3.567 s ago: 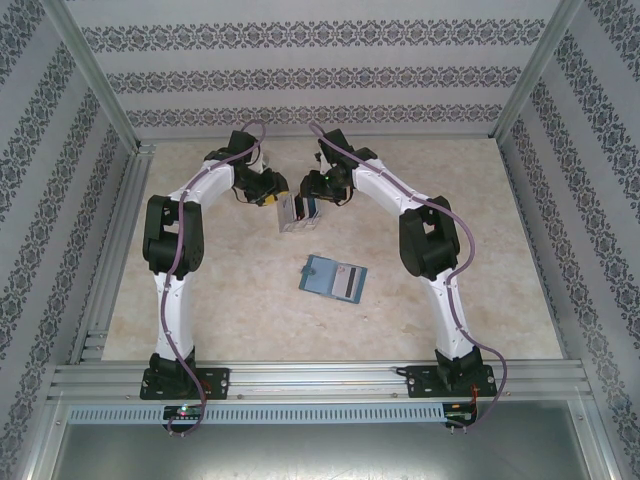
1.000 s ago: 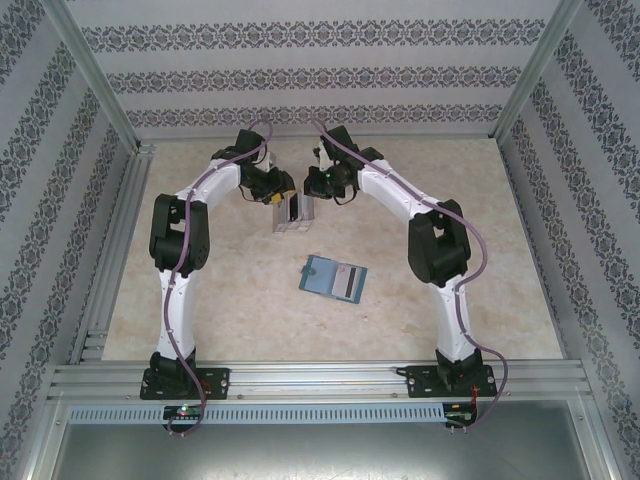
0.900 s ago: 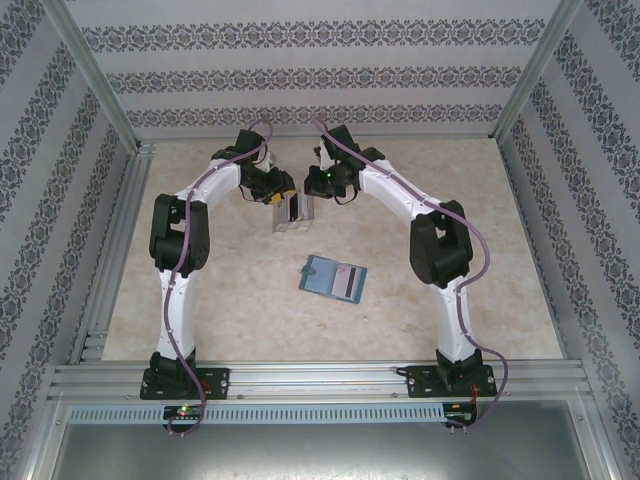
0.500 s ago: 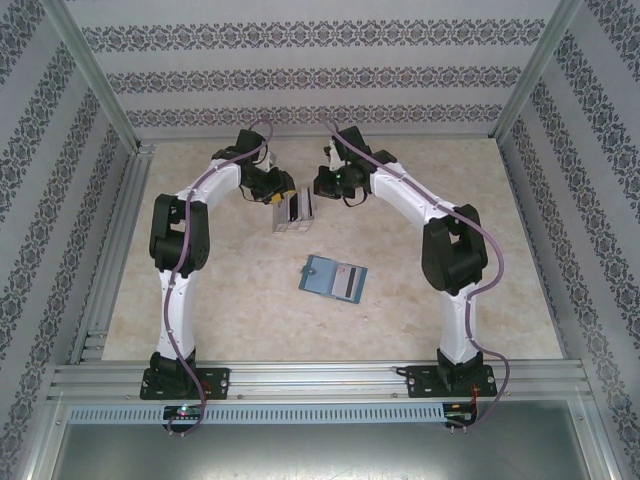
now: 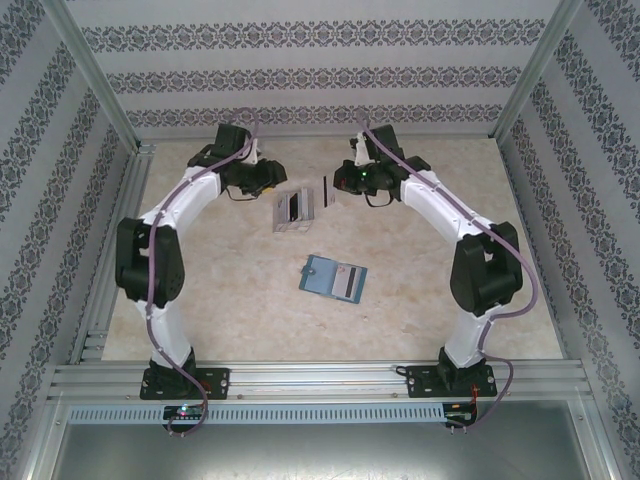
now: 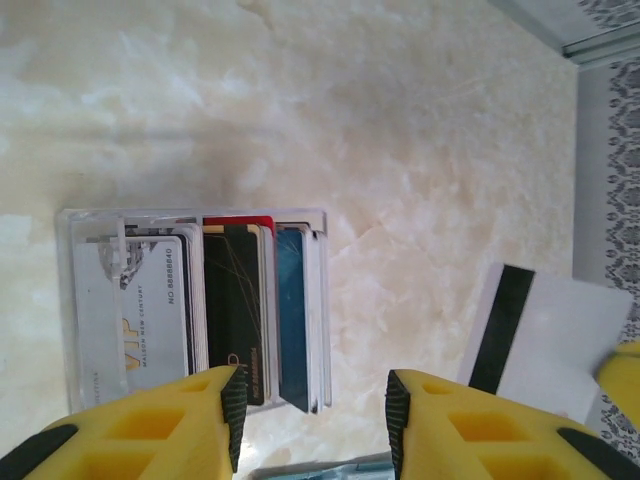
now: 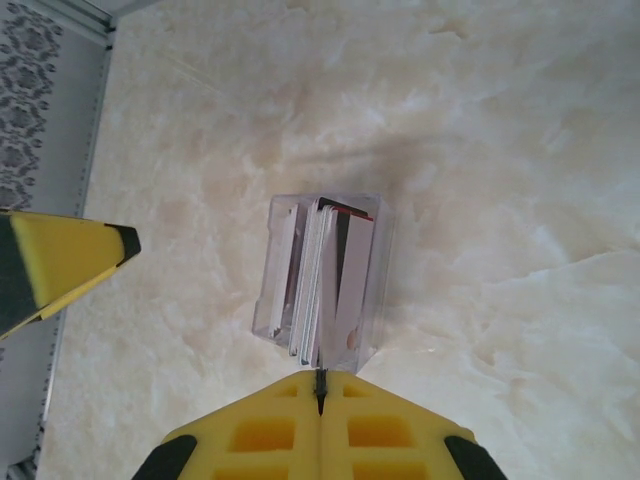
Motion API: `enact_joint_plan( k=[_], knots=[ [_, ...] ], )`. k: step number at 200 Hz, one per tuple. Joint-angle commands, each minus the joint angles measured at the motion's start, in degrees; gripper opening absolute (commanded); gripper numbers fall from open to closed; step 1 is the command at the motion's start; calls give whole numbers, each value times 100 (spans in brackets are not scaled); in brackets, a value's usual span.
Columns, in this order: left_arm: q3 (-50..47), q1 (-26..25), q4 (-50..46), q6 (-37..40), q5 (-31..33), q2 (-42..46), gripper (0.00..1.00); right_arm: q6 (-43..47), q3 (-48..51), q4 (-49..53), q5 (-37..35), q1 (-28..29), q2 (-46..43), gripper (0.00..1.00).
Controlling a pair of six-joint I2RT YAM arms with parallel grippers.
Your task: Put the credit cards into the card holder
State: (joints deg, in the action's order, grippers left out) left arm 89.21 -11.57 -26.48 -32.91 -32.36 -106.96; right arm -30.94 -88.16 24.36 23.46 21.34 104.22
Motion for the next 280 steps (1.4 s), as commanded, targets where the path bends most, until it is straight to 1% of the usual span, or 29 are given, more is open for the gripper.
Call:
enact_joint_plan(
  k=[1, 24, 49, 74, 106, 149, 166, 195, 218, 245, 264, 280],
  knots=[
    [-700, -26, 696, 223, -18, 573, 44, -115, 360, -361, 356, -122, -391, 2],
    [-1340, -28, 903, 422, -226, 967, 44, -95, 938, -724, 652, -165, -768, 2],
    [-2232, -29, 1570, 360, -508, 1349, 44, -386, 2089, -1498, 1053, -179, -1299, 2],
    [-3013, -86, 2110, 347, -584, 1612, 44, -653, 3075, -2070, 1190, -225, -1784, 1],
    [-3735, -212, 2547, 331, -613, 1832, 44, -644, 3826, -2495, 1236, -250, -2263, 1],
    [-4209, -366, 2852, 307, -677, 1918, 44, -643, 4268, -2591, 1476, -306, -2475, 0],
    [-4396, -426, 2993, 272, -549, 2023, 44, -763, 4428, -2709, 1569, -315, -2461, 0],
    [-4719, -520, 3340, 109, -521, 2080, 44, -979, 4803, -2964, 1649, -313, -2593, 0],
    [-4946, -697, 3581, -30, -433, 2061, 44, -1178, 5092, -3169, 1733, -307, -2670, 0],
    [-5010, -917, 3676, -6, -394, 1906, 44, -1554, 5579, -3641, 1887, -293, -2738, 0],
    [-4966, -952, 3639, -5, -358, 1802, 44, -1693, 5906, -3872, 1943, -284, -2802, 0],
    [-5009, -982, 3662, -27, -202, 1761, 44, -1802, 6156, -4057, 1913, -258, -2844, 0]
  ],
)
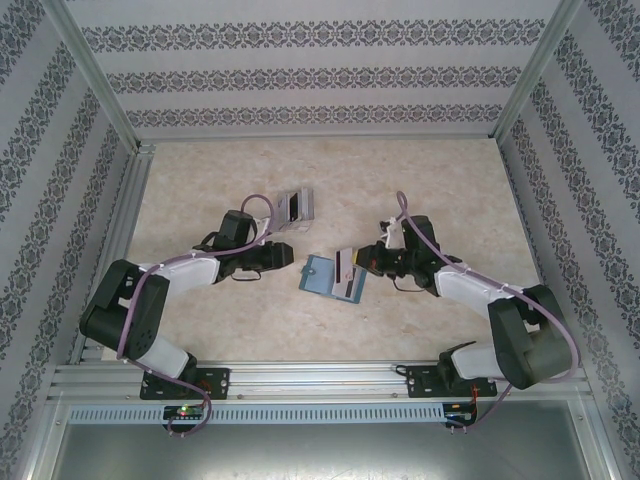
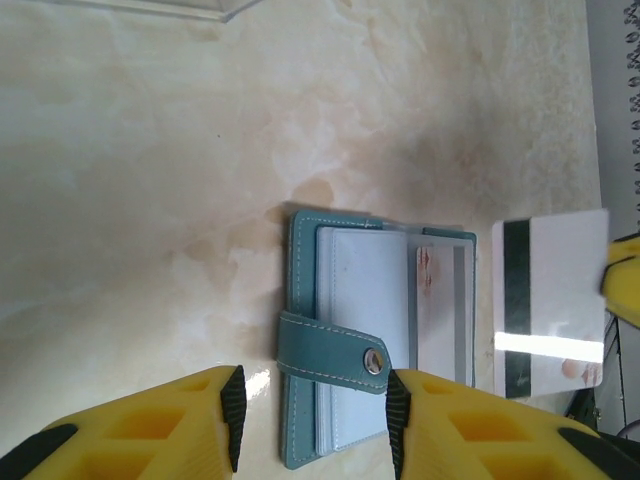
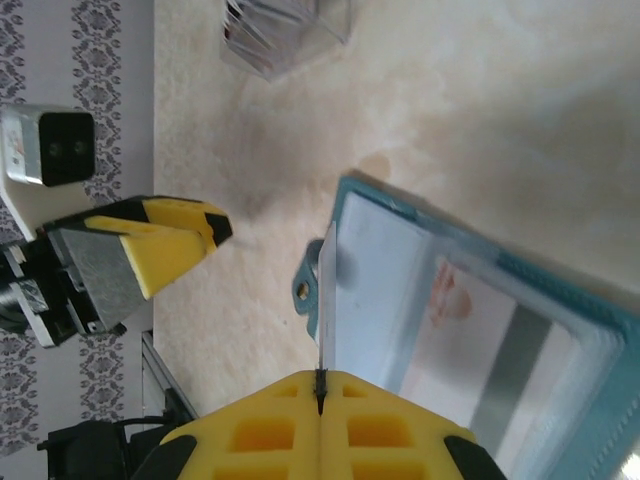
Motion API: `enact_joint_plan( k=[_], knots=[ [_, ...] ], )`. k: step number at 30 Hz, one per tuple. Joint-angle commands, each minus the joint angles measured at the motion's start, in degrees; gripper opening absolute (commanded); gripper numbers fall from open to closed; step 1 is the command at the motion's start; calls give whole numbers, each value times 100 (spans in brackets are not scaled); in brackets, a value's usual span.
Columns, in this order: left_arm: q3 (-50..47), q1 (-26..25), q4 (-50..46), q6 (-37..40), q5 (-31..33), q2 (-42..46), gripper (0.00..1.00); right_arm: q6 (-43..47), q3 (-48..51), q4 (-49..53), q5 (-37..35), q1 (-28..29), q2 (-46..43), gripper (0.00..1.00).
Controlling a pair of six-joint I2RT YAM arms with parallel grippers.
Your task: Put the credit cards into the card holder
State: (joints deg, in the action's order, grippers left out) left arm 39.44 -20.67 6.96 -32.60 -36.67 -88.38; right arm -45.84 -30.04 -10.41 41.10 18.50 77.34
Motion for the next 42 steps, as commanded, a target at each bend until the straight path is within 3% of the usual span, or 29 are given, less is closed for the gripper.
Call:
enact_joint_plan(
  k=[1, 9, 22, 33, 42],
  knots=[
    [-37, -71, 325, -60, 229, -95, 44, -329, 365, -580, 147, 28, -161, 0],
    [10, -289, 408, -116, 315, -332, 44, -650, 885, -1056, -112, 101, -188, 0],
    [97, -439, 581, -264, 353, -573, 44, -1173, 867, -1984, -184, 320, 669, 0],
    [150, -561, 614, -342, 402, -699, 43, -1426, 876, -2232, -208, 242, 1089, 0],
    [185, -622, 607, -360, 431, -742, 43, -1474, 973, -2125, -375, 198, 907, 0]
  ],
)
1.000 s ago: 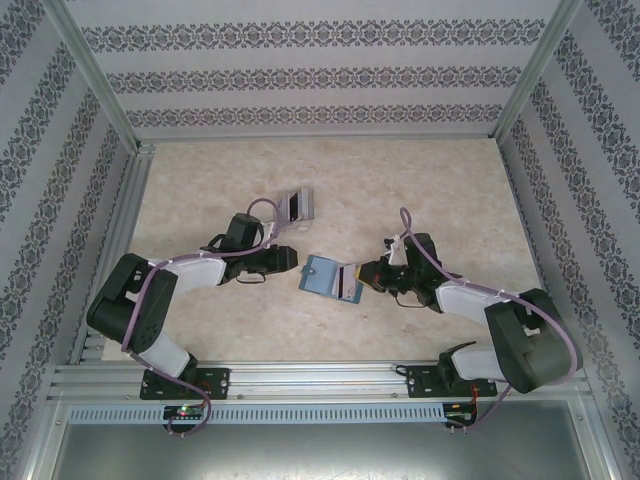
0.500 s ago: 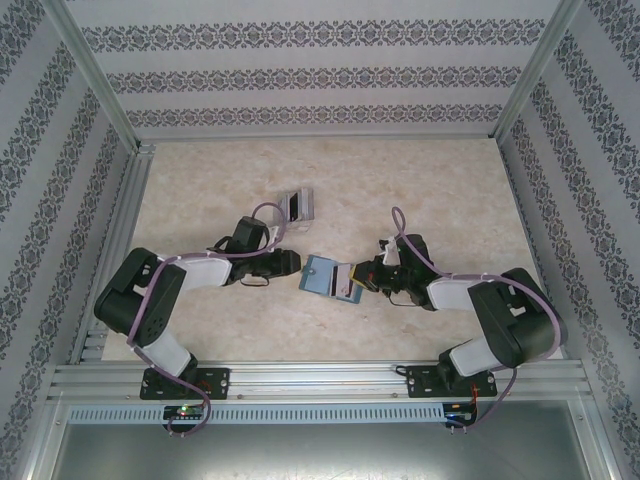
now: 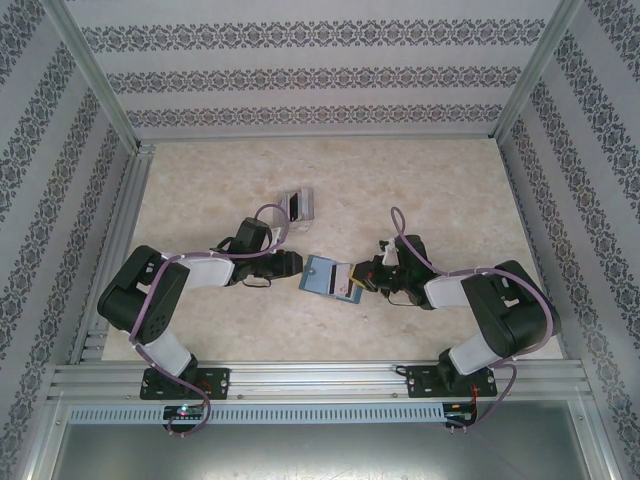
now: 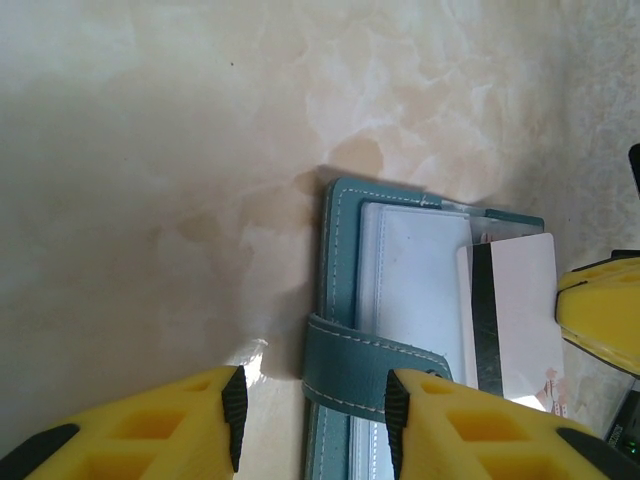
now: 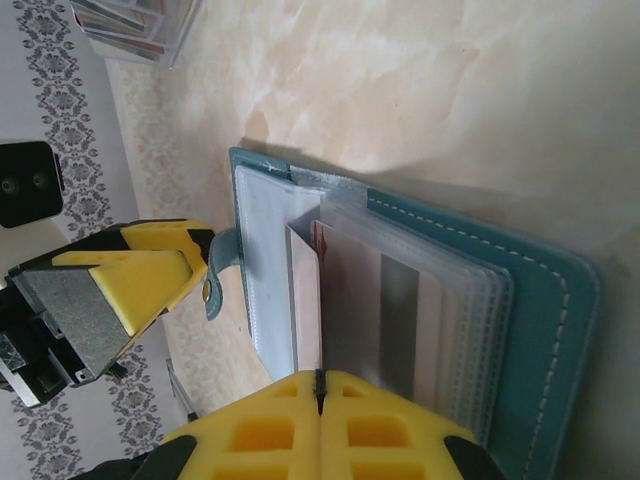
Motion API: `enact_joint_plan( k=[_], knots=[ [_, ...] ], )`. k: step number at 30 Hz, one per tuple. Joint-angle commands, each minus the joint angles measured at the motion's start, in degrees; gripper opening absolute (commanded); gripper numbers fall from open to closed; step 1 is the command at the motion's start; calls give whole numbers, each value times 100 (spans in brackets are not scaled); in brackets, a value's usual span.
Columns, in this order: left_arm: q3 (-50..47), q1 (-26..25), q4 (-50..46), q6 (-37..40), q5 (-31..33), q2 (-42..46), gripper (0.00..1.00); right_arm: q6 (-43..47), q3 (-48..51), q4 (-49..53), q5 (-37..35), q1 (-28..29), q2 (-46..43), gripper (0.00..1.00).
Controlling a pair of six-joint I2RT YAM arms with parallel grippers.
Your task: Put the credit cards into the card holder
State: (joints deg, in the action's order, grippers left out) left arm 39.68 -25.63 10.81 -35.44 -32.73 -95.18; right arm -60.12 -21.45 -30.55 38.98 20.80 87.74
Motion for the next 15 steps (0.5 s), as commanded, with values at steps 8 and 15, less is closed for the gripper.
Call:
enact_joint_plan(
  k=[8, 15],
  knots=[
    [259, -223, 213, -79, 52, -184, 43, 2, 141, 111, -648, 25, -370, 0],
    [261, -276, 186, -93, 99, -179, 43, 22, -115, 110, -708, 231, -125, 0]
  ],
)
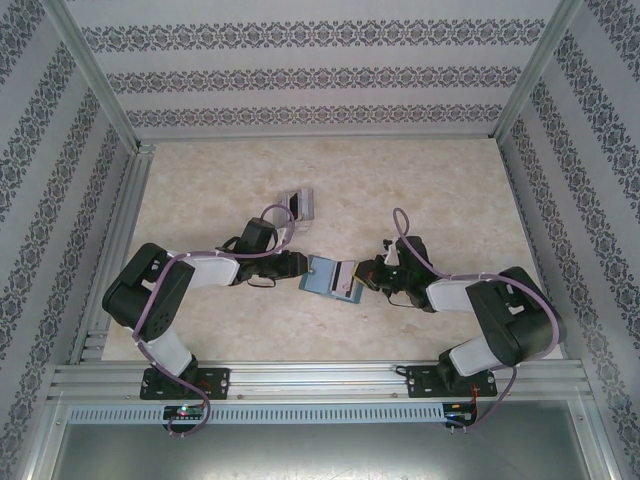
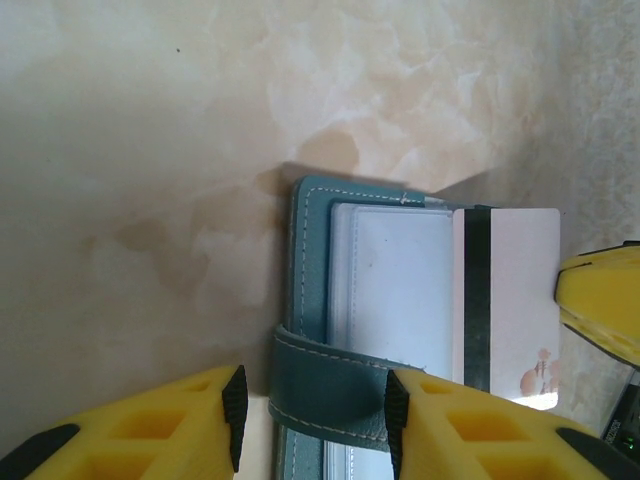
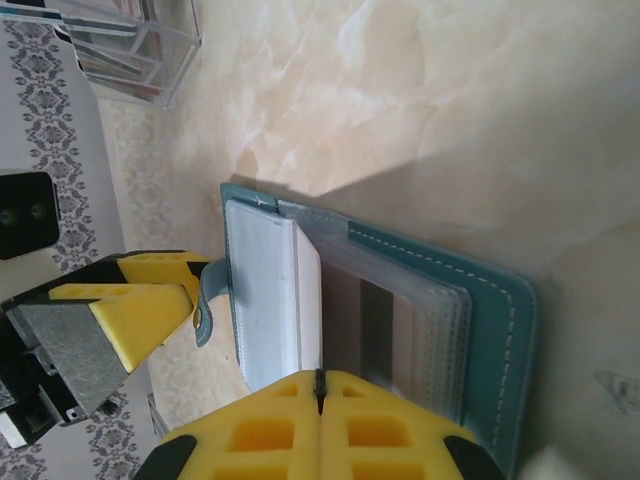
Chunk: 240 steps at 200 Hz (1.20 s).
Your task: Put the credit cards into the card holder
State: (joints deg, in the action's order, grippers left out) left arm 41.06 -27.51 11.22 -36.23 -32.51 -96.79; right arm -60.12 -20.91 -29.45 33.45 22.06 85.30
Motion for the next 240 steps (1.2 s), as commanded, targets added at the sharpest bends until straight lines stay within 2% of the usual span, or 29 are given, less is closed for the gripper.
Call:
enact_joint_plan(
  k=[1, 119, 195, 240],
  knots=[
    [129, -96, 133, -20, 87, -15, 43, 1, -206, -23, -142, 127, 176, 0],
    [148, -192, 140, -43, 105, -79, 43, 95, -433, 162, -219, 439, 317, 1],
    [172, -218, 143, -44, 128, -137, 43, 230, -307, 871, 4, 351, -182, 2],
    [188, -223, 134, -28, 131, -138, 43, 425, -377, 1213, 144, 107, -355, 2]
  ],
)
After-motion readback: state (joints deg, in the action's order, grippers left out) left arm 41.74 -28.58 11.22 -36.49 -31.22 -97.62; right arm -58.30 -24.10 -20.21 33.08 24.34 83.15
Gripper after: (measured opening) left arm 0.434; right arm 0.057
